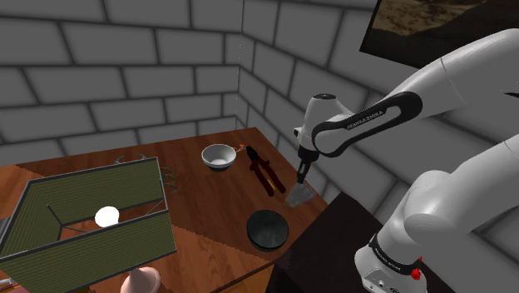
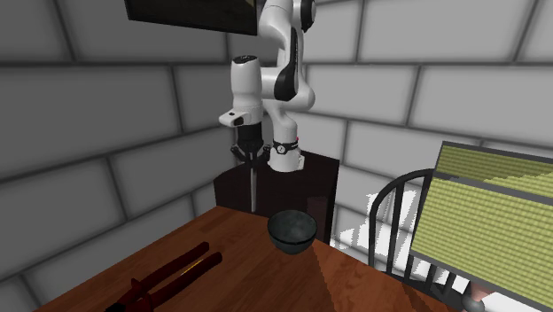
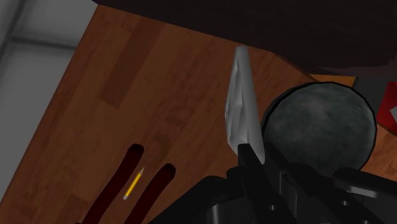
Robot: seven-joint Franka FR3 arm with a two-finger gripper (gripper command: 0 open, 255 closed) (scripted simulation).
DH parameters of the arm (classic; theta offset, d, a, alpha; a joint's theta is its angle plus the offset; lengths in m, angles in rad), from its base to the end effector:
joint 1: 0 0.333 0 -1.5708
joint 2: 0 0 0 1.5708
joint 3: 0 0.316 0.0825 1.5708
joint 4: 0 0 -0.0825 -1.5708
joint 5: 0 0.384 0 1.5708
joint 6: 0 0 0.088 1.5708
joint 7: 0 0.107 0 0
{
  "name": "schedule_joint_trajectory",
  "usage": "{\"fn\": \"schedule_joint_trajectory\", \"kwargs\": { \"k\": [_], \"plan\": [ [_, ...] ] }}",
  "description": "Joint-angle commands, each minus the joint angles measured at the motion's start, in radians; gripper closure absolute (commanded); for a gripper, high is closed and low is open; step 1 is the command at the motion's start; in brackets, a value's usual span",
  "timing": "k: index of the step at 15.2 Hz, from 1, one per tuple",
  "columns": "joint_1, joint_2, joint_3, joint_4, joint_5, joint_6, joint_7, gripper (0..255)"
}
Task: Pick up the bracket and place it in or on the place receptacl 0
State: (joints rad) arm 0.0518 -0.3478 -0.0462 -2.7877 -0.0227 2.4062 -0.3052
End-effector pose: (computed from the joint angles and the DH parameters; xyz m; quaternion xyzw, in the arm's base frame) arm 0.3651 0.0033 0.3081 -0.9862 -0.1647 0.0167 0.0029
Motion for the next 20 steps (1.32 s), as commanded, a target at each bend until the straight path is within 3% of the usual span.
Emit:
{"fn": "schedule_joint_trajectory", "kwargs": {
  "k": [1,7,20],
  "plan": [
    [0.000,-0.027,0.001,0.009,0.000,-0.036,0.001,255],
    [-0.001,-0.088,0.003,0.040,-0.001,-0.129,0.002,255],
    [0.138,0.042,0.202,0.359,0.090,-0.313,0.277,255]
  ]
}}
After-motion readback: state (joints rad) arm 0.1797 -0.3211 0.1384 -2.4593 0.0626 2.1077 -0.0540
